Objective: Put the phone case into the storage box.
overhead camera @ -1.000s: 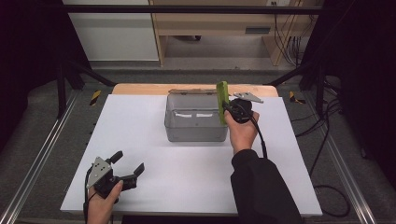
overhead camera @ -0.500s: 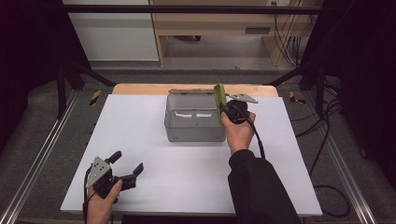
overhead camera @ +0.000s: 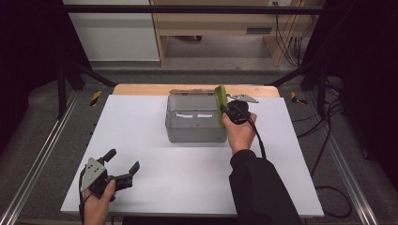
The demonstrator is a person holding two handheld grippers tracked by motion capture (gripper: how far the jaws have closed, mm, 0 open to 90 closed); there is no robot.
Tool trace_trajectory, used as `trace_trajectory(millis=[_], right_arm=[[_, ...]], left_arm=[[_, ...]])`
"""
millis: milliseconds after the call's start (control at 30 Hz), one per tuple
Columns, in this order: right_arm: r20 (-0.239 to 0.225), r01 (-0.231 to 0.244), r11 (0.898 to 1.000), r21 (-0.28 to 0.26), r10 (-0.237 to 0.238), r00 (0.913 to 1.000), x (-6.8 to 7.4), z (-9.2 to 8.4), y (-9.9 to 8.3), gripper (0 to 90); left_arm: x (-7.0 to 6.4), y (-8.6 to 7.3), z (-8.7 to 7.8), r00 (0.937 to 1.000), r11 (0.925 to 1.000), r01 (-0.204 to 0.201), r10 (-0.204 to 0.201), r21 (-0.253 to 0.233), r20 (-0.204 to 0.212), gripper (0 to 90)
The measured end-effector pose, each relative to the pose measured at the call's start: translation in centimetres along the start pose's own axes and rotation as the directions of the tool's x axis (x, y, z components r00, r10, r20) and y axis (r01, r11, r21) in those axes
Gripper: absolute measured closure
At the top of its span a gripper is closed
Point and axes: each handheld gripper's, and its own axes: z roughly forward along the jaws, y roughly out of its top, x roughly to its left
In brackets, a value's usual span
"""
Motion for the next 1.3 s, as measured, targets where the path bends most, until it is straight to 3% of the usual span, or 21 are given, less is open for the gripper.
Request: trace_trajectory(millis=[167,833,1300], right_arm=[[0.003,0.004,1.000,0.013,-0.004,1.0000,0.1,0.2,-0.1,77.1],[0.019,0.023,0.997,0.072,-0.025,0.9995,0.5,0.9,-0.7,76.9],[0.021,0.018,0.994,0.111,-0.020,0.9996,0.3,1.4,-0.9,76.8]], left_arm=[[0.4,0.0,-0.2,1.0000,0.9995,0.006,-0.006,-0.030,0.005,1.5],[-0.2,-0.2,0.3,0.9986,1.0000,-0.006,0.006,-0.002,0.053,1.5],[-0.1,-0.2,0.2,0.9983,1.0000,-0.001,0.001,-0.003,0.058,1.5]])
